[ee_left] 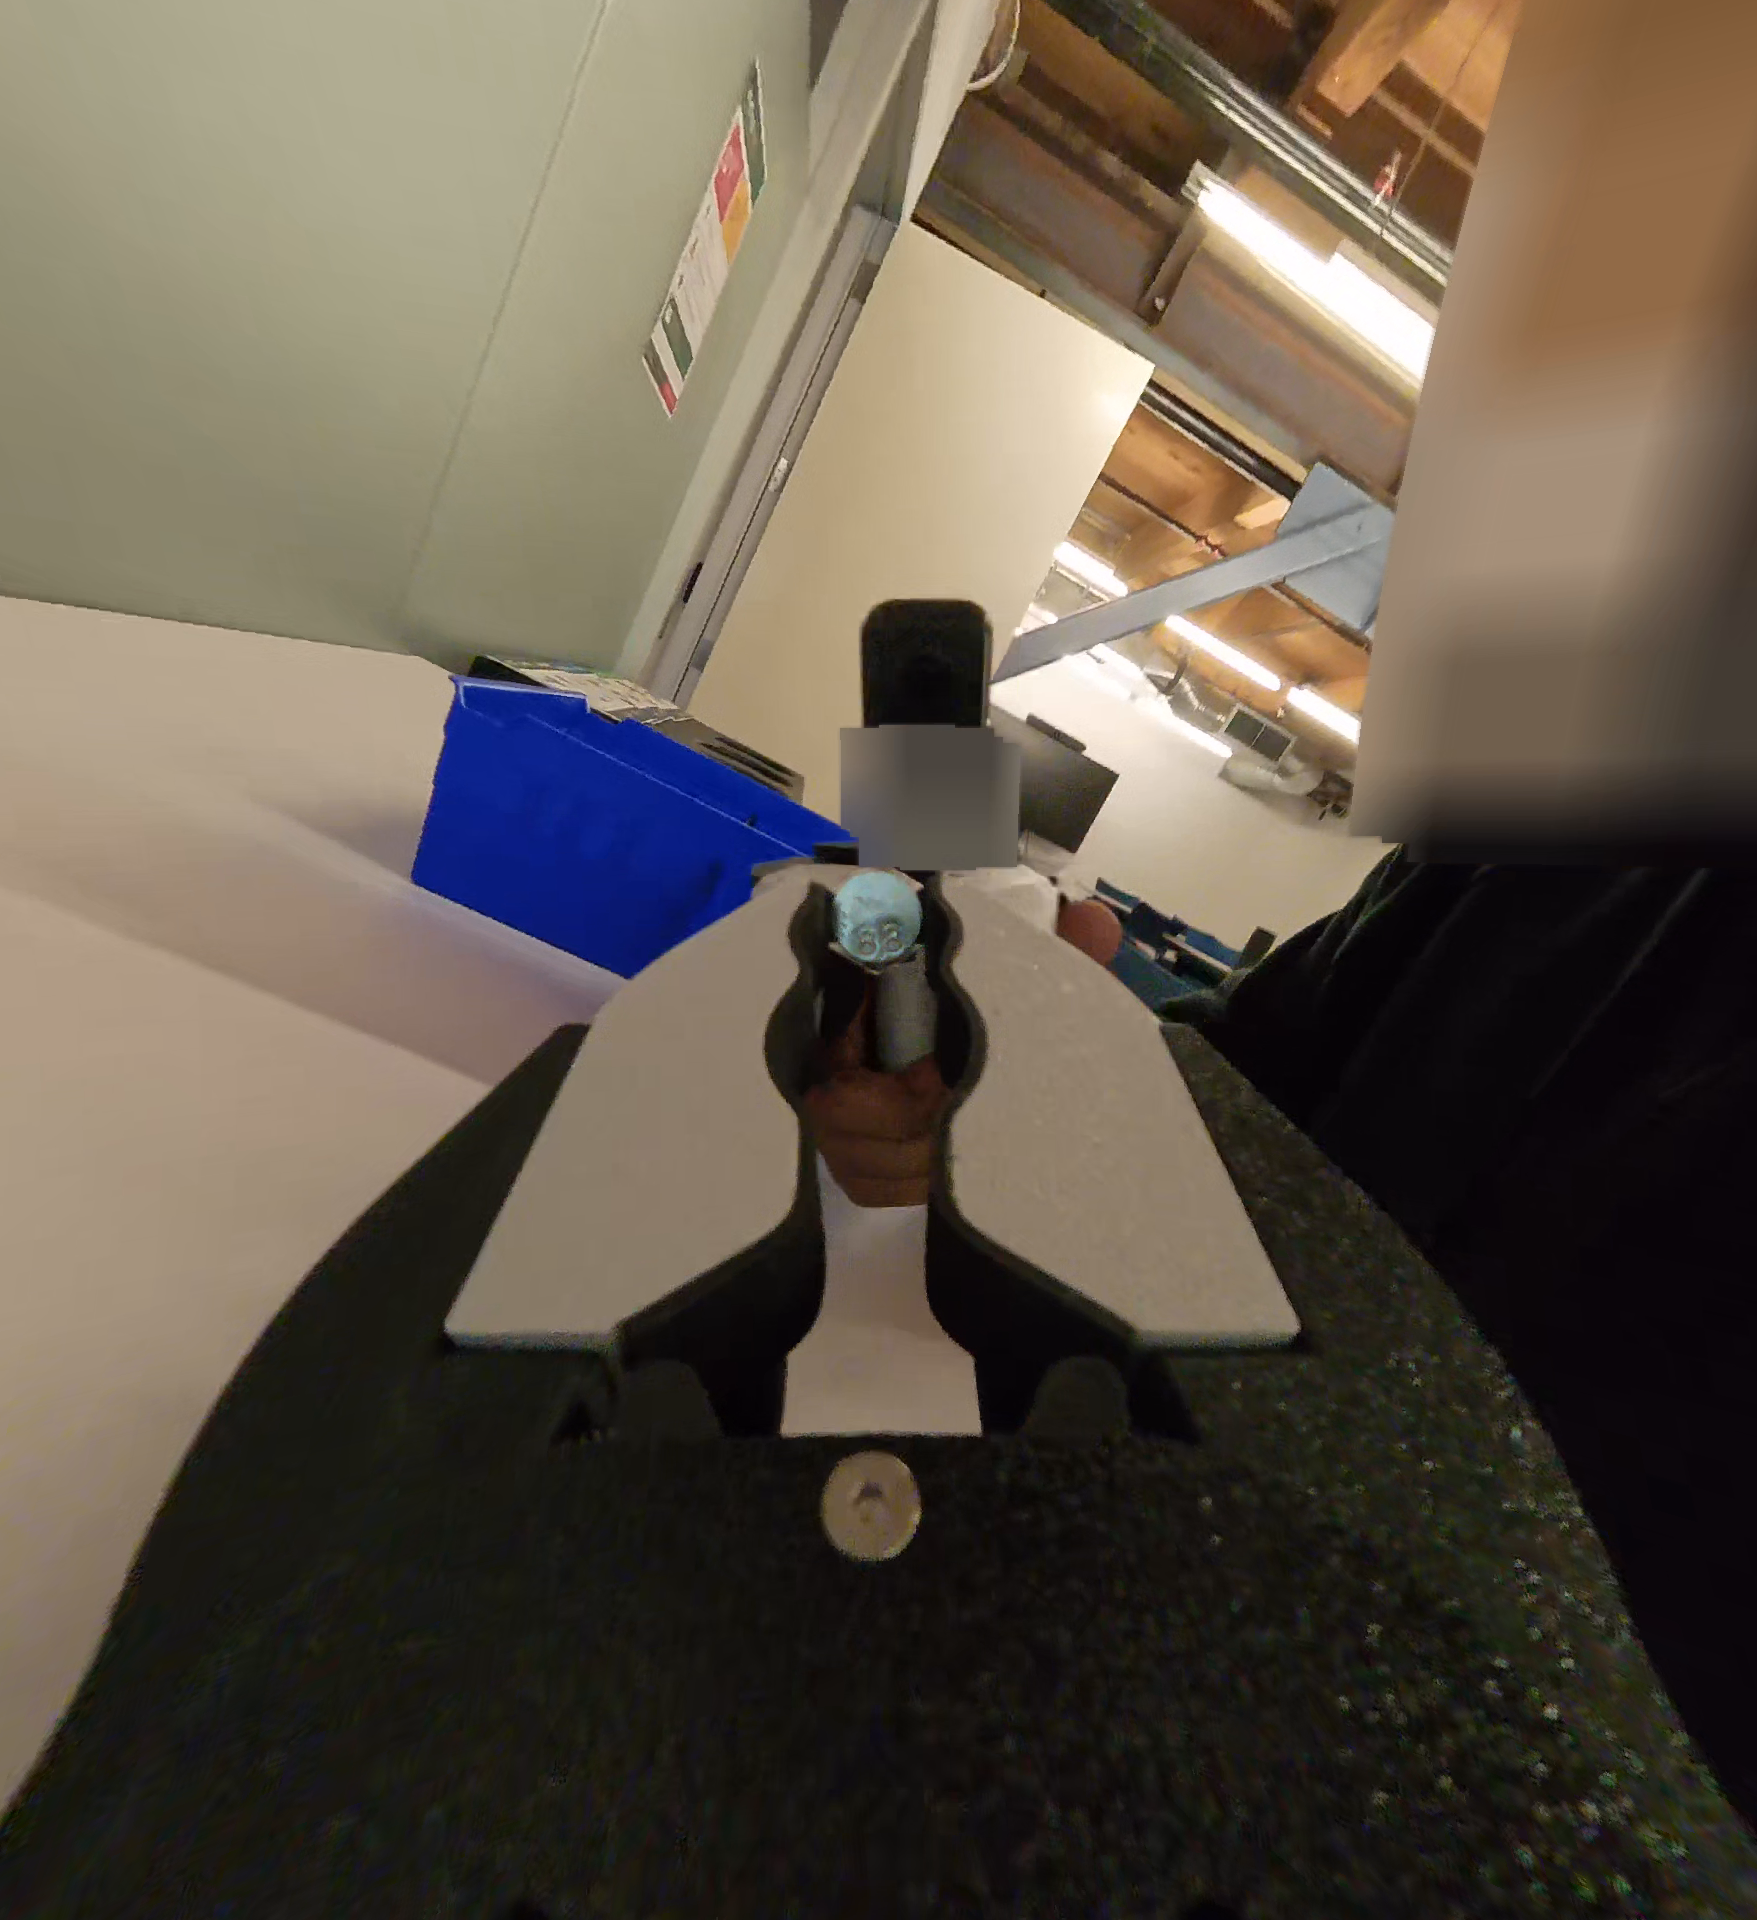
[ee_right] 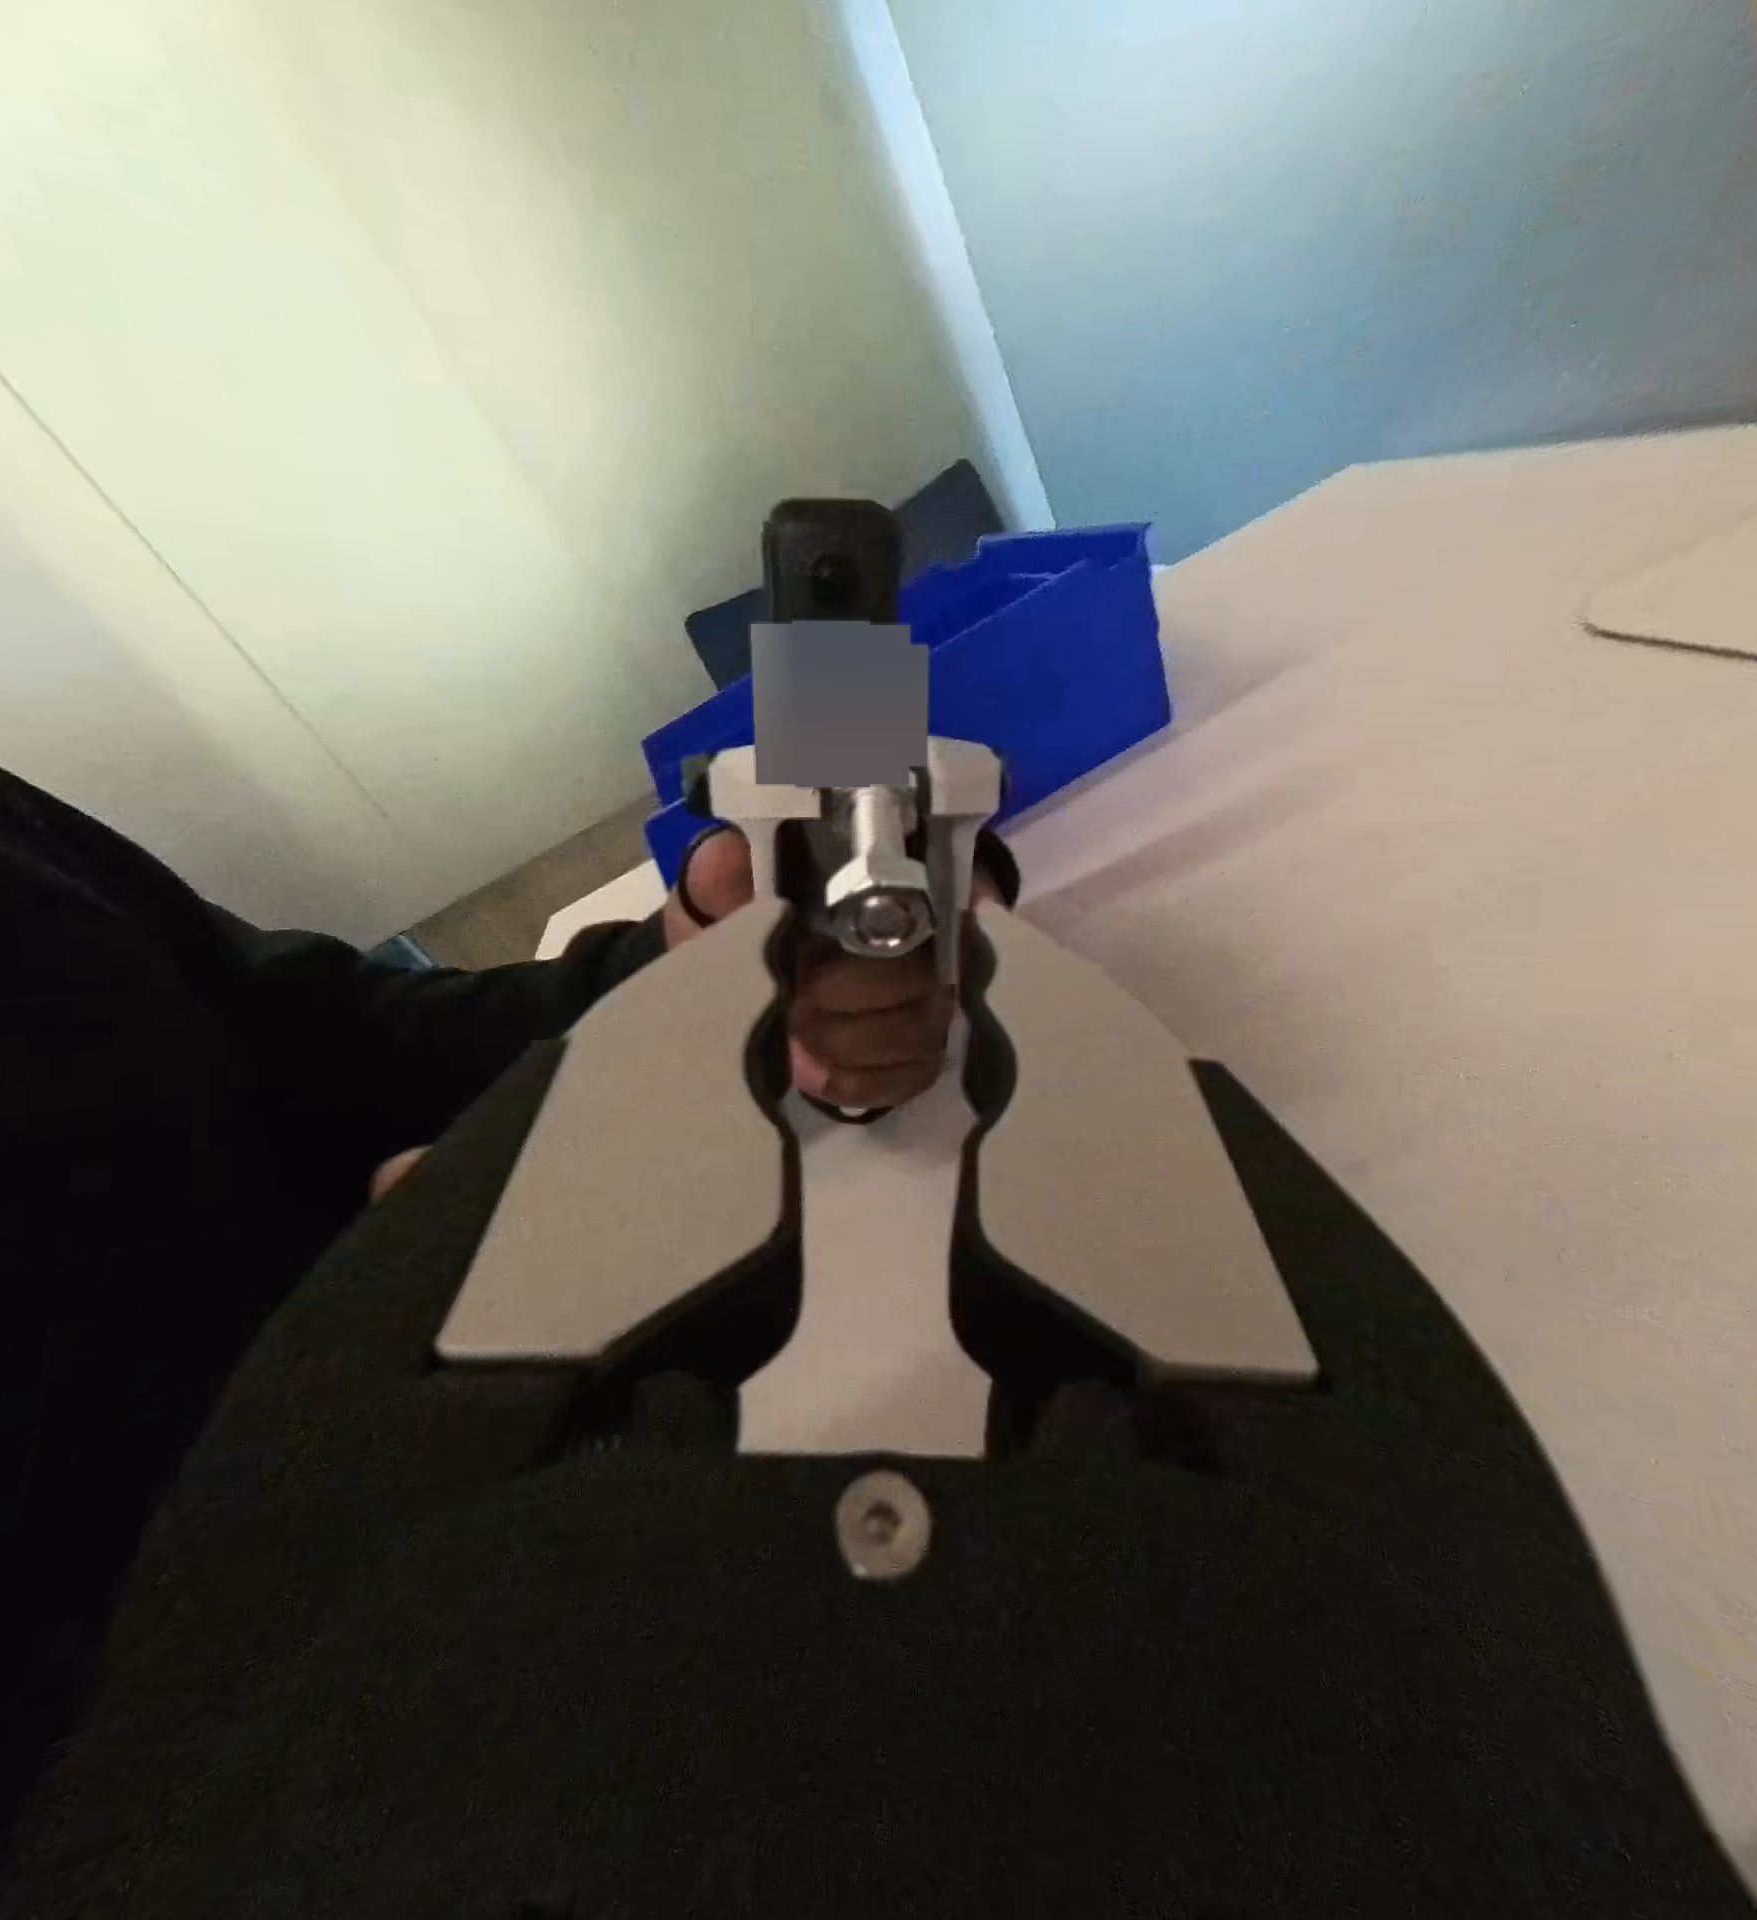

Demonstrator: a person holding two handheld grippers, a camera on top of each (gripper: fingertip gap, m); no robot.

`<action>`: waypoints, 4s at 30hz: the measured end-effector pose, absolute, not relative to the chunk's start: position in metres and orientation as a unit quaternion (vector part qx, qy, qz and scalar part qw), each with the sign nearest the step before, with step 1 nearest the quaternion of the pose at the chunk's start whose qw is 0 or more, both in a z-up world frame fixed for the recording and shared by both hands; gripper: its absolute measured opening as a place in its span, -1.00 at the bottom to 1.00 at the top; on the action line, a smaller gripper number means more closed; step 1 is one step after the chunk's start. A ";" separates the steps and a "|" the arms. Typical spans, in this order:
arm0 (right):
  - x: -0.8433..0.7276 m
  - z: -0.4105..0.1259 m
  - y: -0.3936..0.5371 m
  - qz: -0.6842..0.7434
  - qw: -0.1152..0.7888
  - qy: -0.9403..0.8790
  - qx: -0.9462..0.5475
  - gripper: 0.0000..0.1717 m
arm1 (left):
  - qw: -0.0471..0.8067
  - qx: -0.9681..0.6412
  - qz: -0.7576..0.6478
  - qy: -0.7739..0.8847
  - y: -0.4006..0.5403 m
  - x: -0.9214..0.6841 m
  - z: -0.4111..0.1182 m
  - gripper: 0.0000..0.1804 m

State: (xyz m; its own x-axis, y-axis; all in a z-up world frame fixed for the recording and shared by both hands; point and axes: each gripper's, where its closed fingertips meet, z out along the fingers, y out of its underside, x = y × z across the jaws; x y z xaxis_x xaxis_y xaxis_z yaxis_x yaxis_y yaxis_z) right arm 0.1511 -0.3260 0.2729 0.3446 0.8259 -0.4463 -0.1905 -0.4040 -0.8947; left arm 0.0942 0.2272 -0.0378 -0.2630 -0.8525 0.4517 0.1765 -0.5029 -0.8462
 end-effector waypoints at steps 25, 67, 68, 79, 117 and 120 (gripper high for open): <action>0.161 0.261 -0.323 0.094 0.655 -0.492 -0.566 -0.78 | 0.287 -0.522 -0.736 0.321 0.226 0.099 -0.050 -0.82; 0.160 0.267 -0.329 0.087 0.674 -0.498 -0.539 -0.79 | 0.299 -0.496 -0.742 0.337 0.218 0.101 -0.043 -0.82; 0.161 0.267 -0.330 -0.029 0.694 -0.542 -0.474 -0.79 | 0.285 -0.498 -0.749 0.332 0.217 0.102 -0.045 -0.82; 0.157 0.281 -0.333 0.476 0.528 -0.288 -0.641 -0.46 | 0.350 -0.469 -0.733 0.346 0.221 0.095 -0.033 -0.82; 0.169 0.300 -0.338 0.322 0.682 -0.337 -0.564 -0.45 | 0.346 -0.458 -0.757 0.312 0.224 0.088 -0.021 -0.82; 0.159 0.287 -0.340 0.449 0.586 -0.298 -0.605 -0.49 | 0.361 -0.450 -0.749 0.326 0.221 0.087 -0.018 -0.82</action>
